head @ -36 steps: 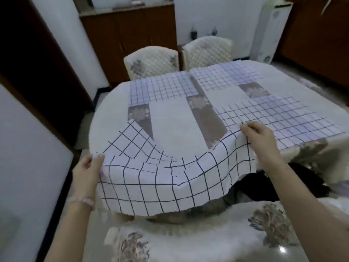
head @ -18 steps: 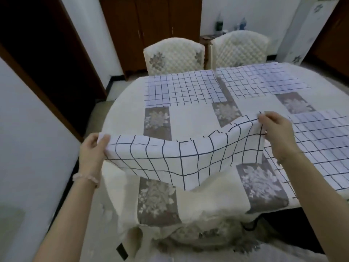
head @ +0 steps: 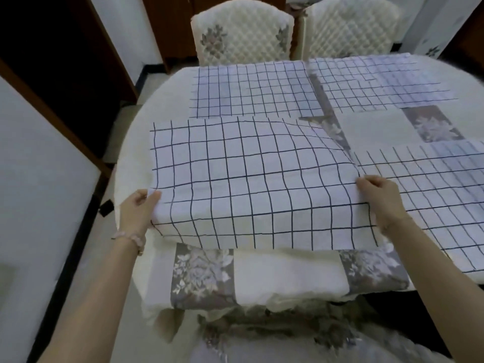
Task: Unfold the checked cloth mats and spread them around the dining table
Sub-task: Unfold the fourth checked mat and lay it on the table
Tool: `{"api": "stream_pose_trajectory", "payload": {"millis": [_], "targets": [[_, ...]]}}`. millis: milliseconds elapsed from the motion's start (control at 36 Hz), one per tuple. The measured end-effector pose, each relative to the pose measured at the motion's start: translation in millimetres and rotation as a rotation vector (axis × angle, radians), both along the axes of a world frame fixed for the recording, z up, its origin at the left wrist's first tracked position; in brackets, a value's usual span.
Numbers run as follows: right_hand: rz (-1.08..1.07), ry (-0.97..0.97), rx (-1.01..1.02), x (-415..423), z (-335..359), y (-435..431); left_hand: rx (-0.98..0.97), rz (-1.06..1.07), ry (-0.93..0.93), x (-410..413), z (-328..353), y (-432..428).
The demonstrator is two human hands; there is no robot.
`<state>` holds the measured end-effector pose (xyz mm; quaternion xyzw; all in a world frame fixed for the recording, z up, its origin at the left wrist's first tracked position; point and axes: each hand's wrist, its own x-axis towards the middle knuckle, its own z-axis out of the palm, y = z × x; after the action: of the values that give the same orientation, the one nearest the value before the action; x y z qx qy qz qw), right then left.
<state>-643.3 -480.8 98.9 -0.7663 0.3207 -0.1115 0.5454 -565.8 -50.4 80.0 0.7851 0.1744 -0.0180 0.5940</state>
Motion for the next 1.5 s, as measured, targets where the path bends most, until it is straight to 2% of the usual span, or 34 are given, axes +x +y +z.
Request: {"api": "stream_pose_trajectory", "payload": {"millis": [139,444,667,889,1111,1167,1250,1306,1361,1500], "targets": [[-0.027,0.14,0.035,-0.6,-22.5,-6.9,0.054,-0.001,0.136,1.9,-29.0,-8.3],[0.031,0.328,-0.033,-3.6,-55.0,-29.9,0.241,-0.105,0.28,13.8,-42.0,-11.4],[0.003,0.32,-0.052,-25.8,-60.2,-25.9,0.371,-0.087,0.221,-2.2,-45.8,-20.7],[0.005,0.335,-0.147,-58.1,-65.8,-20.7,0.388,-0.093,0.203,-8.5,-47.4,-22.7],[-0.005,0.343,-0.197,-59.0,-66.9,-18.7,0.486,-0.091,0.238,-14.0,-48.9,-20.8],[-0.023,0.333,-0.214,-59.2,-67.7,-18.4,0.547,-0.098,0.26,-16.4,-47.4,-21.0],[-0.08,0.319,-0.227,-62.2,-63.9,-12.8,0.791,-0.141,0.231,-19.8,-43.7,-25.0],[-0.087,0.312,-0.353,-66.3,-61.7,-7.3,0.923,-0.201,0.127,-18.5,-42.4,-29.9],[0.005,0.302,-0.598,-71.7,-63.5,-1.3,0.951,-0.313,0.004,-13.0,-44.2,-35.1],[0.461,0.128,-0.831,-92.4,-80.1,23.0,0.89,-0.694,-0.184,0.0,-50.6,-52.1]]}}
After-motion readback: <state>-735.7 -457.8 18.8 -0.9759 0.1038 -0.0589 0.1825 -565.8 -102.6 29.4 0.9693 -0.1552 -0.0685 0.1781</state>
